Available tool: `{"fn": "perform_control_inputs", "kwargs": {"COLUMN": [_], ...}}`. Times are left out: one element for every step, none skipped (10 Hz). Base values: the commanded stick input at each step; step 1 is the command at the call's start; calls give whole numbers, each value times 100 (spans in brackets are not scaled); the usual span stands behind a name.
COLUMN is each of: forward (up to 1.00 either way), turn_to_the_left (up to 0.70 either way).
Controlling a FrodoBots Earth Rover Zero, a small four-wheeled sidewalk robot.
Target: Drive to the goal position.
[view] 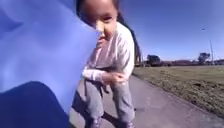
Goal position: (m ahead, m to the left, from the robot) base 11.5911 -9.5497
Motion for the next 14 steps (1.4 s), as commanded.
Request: {"fn": "perform_control_inputs", "kwargs": {"forward": [0, 0, 0, 0, 0, 0, 0, 22, 36, 36, 29, 64, 70, 70], "turn_to_the_left": [0, 0, 0, 0, 0, 0, 0, 0, 0, 0, 0, 0, 0, 0]}}
